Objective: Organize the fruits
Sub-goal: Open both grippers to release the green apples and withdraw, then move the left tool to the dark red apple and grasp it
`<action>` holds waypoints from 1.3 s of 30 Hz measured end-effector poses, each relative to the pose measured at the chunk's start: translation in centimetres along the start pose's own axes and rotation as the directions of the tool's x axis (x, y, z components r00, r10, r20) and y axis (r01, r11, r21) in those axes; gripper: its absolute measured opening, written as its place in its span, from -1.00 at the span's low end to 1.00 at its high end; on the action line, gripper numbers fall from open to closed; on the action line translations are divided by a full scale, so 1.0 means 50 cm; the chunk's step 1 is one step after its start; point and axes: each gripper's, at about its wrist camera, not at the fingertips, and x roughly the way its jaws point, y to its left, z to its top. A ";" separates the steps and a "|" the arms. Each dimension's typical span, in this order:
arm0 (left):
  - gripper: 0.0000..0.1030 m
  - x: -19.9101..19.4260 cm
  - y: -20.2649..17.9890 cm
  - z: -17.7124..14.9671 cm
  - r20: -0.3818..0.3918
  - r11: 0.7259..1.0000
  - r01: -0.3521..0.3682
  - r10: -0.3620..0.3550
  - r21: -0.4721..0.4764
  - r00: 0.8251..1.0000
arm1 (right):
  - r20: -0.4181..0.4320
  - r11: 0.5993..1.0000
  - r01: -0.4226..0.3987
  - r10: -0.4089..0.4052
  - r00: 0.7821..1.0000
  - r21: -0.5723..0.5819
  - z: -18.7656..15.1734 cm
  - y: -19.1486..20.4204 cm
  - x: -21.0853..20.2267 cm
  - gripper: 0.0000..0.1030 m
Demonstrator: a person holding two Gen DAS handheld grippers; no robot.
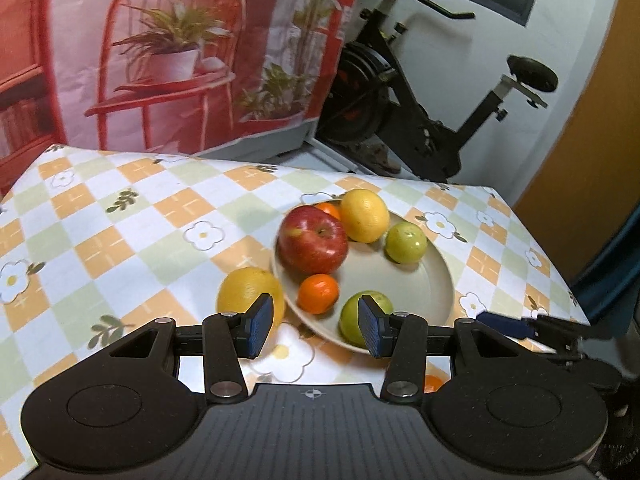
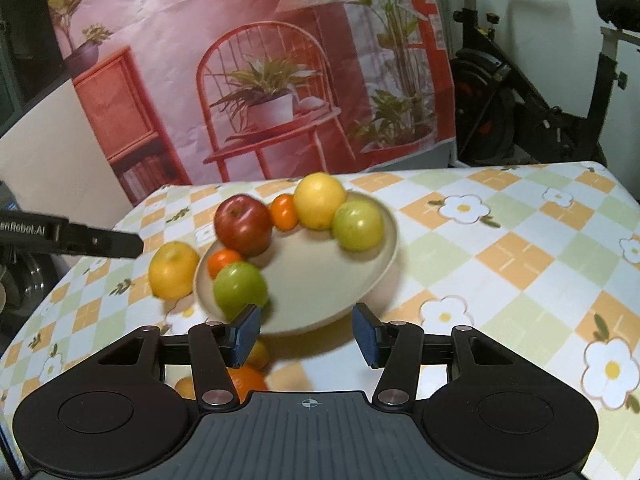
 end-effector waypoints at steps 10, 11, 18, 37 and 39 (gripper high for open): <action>-0.04 -0.013 0.013 -0.029 -0.001 1.000 -0.009 0.009 -0.018 1.000 | -0.029 0.999 -0.025 0.024 0.999 -0.026 -0.026 0.038 -0.004 -0.08; -0.04 -0.013 0.013 -0.031 -0.002 1.000 -0.009 0.009 -0.020 1.000 | -0.030 0.999 -0.026 0.026 0.999 -0.029 -0.027 0.039 -0.003 -0.08; -0.05 -0.016 0.022 -0.036 -0.008 0.999 -0.013 0.013 -0.032 1.000 | -0.038 0.999 -0.032 0.031 0.999 -0.036 -0.032 0.050 -0.005 -0.08; 0.08 -0.007 -0.008 -0.121 -0.116 1.000 0.002 -0.001 0.007 0.993 | -0.048 0.995 -0.032 0.027 0.998 -0.098 -0.057 0.108 -0.039 -0.08; 0.10 -0.008 -0.007 -0.130 -0.116 1.000 0.008 -0.008 0.001 0.993 | -0.048 0.995 -0.029 0.024 0.999 -0.100 -0.061 0.112 -0.044 -0.08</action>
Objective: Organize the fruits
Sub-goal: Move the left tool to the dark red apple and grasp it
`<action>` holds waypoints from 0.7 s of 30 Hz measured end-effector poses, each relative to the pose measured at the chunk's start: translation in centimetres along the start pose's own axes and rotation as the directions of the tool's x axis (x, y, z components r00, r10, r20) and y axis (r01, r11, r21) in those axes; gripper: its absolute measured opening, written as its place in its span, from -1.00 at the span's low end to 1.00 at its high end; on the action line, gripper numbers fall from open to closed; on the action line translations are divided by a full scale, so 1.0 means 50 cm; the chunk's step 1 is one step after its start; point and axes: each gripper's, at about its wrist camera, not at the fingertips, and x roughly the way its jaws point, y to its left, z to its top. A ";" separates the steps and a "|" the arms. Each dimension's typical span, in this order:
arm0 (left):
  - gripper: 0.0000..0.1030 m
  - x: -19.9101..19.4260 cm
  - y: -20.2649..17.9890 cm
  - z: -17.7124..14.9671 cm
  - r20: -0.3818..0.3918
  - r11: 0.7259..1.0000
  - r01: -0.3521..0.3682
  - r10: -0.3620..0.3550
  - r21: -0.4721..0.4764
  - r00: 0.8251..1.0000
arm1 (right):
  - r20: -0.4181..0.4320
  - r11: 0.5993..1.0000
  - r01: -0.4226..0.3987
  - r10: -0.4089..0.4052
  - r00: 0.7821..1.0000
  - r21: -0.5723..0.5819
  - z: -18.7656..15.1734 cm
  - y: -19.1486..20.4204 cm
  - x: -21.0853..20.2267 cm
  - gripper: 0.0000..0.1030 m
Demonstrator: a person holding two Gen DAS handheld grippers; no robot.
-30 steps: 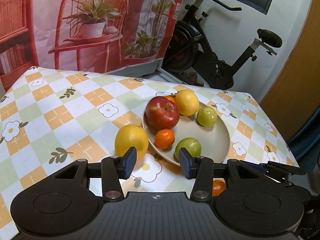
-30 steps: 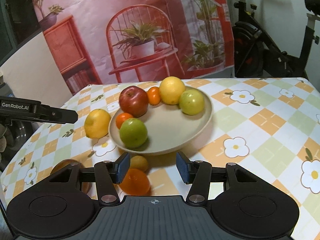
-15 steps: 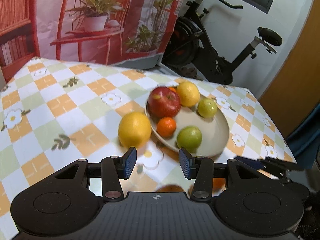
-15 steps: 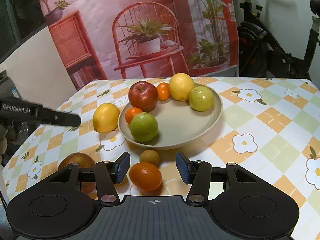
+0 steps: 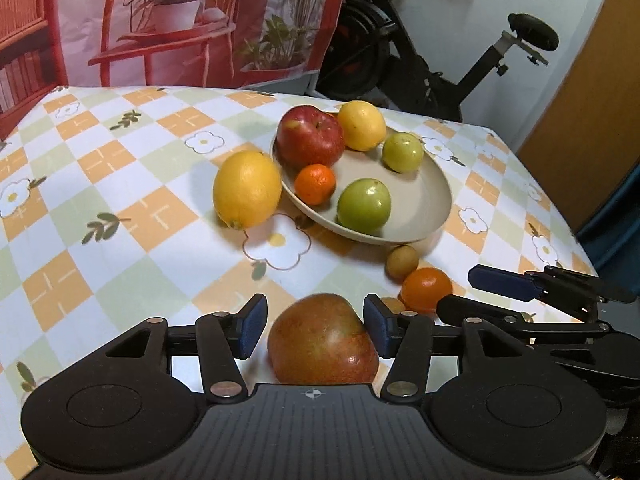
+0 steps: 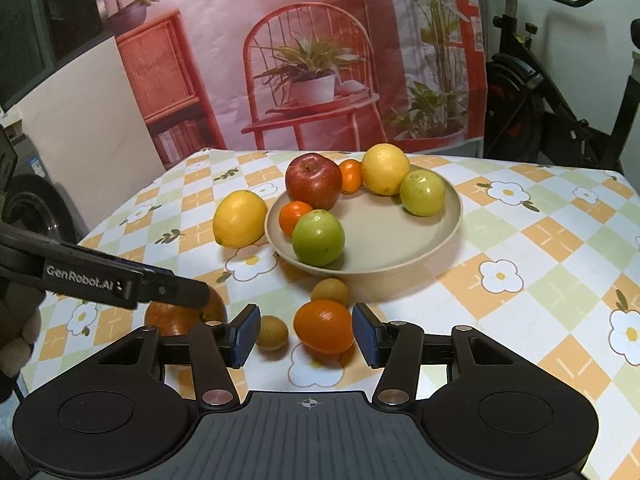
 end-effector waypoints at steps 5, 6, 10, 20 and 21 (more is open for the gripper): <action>0.12 -0.019 0.017 -0.006 0.011 1.000 -0.015 0.015 -0.016 1.000 | -0.005 1.000 -0.003 0.003 1.000 -0.008 -0.004 0.014 -0.007 -0.08; 0.12 -0.023 0.021 -0.006 0.012 1.000 -0.016 0.016 -0.020 1.000 | -0.004 1.000 -0.006 0.006 1.000 -0.011 -0.005 0.017 -0.008 -0.08; 0.13 -0.041 0.048 -0.014 0.023 0.999 -0.010 0.011 -0.047 1.000 | -0.018 0.999 -0.030 0.029 0.999 -0.033 -0.004 0.037 -0.005 -0.08; 0.09 -0.065 0.102 -0.026 0.051 0.993 -0.016 0.022 -0.113 0.998 | -0.100 0.979 -0.119 0.103 0.990 -0.164 -0.006 0.122 0.032 -0.07; 0.09 -0.066 0.106 -0.026 0.053 0.993 -0.014 0.021 -0.120 0.998 | -0.110 0.975 -0.128 0.109 0.988 -0.180 -0.006 0.131 0.038 -0.06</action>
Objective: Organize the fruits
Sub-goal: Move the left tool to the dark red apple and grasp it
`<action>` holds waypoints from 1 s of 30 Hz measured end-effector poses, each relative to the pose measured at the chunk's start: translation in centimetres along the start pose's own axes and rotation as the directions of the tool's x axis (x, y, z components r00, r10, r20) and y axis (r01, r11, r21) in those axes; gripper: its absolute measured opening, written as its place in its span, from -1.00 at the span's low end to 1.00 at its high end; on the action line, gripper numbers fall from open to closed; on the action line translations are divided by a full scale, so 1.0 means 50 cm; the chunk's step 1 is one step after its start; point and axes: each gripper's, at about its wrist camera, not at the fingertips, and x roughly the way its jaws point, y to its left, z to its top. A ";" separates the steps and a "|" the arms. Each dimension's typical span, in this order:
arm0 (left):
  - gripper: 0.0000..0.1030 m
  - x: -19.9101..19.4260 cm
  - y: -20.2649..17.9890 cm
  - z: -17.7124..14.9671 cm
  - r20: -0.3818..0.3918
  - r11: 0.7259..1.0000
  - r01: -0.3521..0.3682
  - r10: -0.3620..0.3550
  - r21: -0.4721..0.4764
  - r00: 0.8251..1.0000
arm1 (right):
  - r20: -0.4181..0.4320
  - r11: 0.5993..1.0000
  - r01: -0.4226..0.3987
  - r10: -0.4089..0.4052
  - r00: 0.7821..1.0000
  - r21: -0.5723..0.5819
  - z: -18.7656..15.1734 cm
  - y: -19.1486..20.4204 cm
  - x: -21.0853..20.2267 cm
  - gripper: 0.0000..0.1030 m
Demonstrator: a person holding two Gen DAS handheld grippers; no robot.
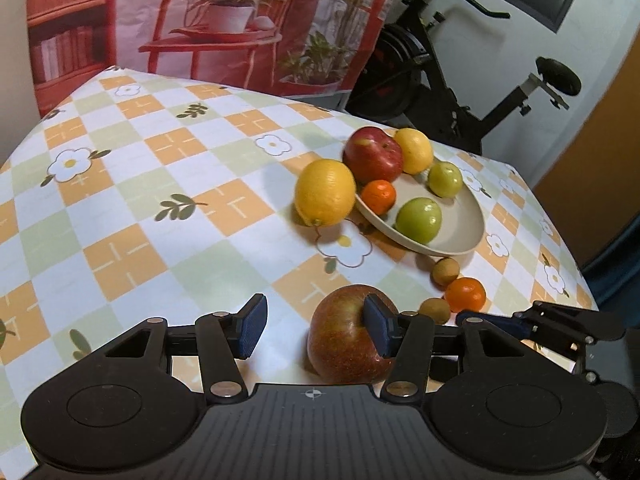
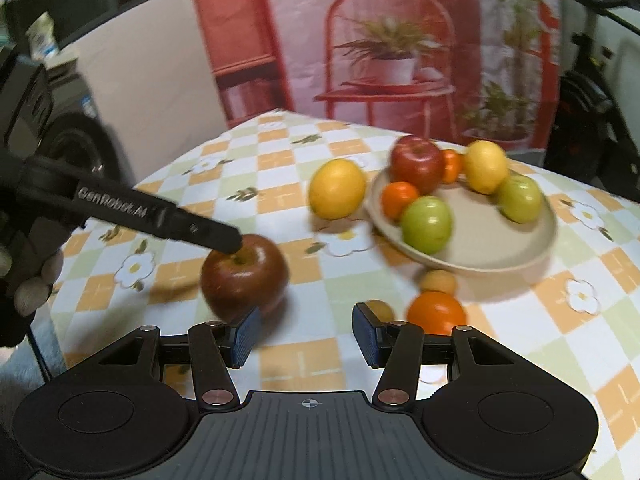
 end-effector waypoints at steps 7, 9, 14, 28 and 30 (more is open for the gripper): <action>0.09 -0.008 0.029 -0.005 0.005 1.000 0.006 -0.006 -0.028 1.000 | -0.039 0.996 -0.031 0.028 0.999 -0.081 0.019 0.046 0.035 -0.03; 0.09 -0.009 0.033 -0.007 0.006 0.999 0.011 -0.011 -0.031 1.000 | -0.048 0.994 -0.040 0.035 0.998 -0.101 0.025 0.057 0.045 -0.01; 0.09 -0.007 0.041 -0.008 0.007 0.999 0.023 -0.023 -0.037 1.000 | -0.066 0.986 -0.059 0.050 0.997 -0.154 0.032 0.082 0.065 -0.01; 0.03 -0.001 0.066 -0.005 -0.009 0.992 0.083 -0.085 -0.099 0.996 | -0.029 0.981 -0.092 0.088 0.996 -0.169 0.028 0.084 0.074 0.00; 0.03 -0.004 0.067 -0.005 -0.008 0.989 0.102 -0.103 -0.110 0.995 | -0.029 0.983 -0.089 0.085 0.996 -0.158 0.028 0.082 0.077 0.01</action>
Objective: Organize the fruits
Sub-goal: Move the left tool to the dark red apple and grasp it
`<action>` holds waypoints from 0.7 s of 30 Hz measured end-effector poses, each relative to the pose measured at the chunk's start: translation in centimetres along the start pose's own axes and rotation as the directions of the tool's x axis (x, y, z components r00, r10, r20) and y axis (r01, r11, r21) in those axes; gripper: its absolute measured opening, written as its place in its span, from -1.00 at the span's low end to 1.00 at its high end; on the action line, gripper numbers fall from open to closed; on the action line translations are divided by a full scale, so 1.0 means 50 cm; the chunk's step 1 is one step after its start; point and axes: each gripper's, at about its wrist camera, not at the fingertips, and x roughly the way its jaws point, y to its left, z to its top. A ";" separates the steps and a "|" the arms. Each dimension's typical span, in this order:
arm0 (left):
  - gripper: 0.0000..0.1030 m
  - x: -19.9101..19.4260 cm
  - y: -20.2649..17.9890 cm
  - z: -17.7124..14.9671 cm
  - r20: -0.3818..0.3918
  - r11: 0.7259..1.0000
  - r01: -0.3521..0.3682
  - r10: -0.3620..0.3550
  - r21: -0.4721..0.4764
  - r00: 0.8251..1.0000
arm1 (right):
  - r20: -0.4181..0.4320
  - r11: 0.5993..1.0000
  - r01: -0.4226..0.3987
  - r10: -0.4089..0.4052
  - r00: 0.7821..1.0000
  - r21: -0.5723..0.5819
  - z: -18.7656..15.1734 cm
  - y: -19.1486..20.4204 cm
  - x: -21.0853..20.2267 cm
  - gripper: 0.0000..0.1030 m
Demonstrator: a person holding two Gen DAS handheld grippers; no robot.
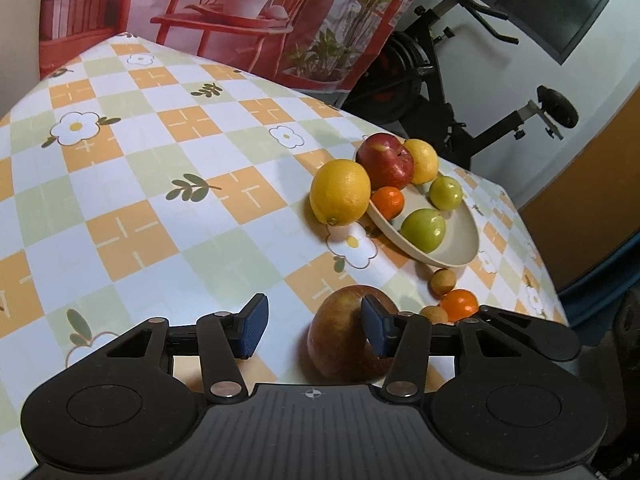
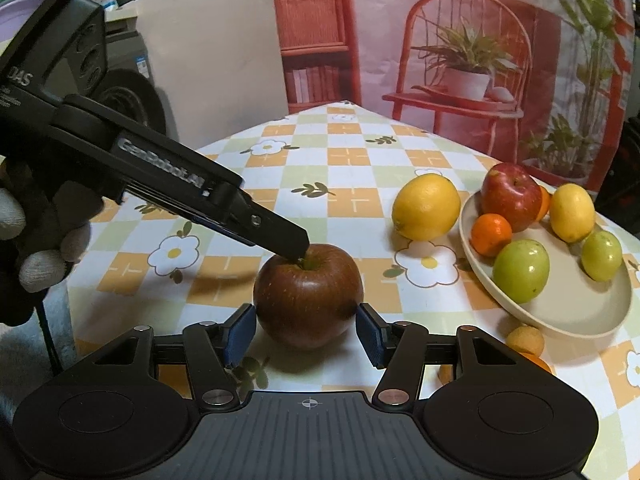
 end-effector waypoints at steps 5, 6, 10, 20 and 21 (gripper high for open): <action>0.03 0.005 -0.003 0.001 -0.012 0.999 0.041 -0.041 -0.005 0.999 | 0.012 1.000 -0.003 0.003 1.000 0.007 -0.004 -0.003 0.001 0.02; 0.03 0.009 -0.004 0.000 -0.017 0.999 0.041 -0.041 -0.004 0.999 | 0.013 1.000 -0.005 0.005 1.000 0.007 -0.004 -0.003 0.001 0.03; 0.03 0.019 -0.010 -0.003 -0.033 0.998 0.064 -0.064 0.005 0.997 | 0.001 1.000 0.000 0.000 1.000 0.009 -0.005 -0.005 0.009 0.10; 0.02 0.040 -0.015 -0.007 -0.059 0.995 0.099 -0.099 0.000 0.993 | 0.001 0.999 -0.001 0.001 1.000 0.037 -0.008 -0.016 0.029 0.17; 0.01 0.042 -0.017 -0.008 -0.060 0.995 0.100 -0.100 0.004 0.993 | 0.002 0.999 -0.001 0.001 1.000 0.043 -0.008 -0.017 0.030 0.17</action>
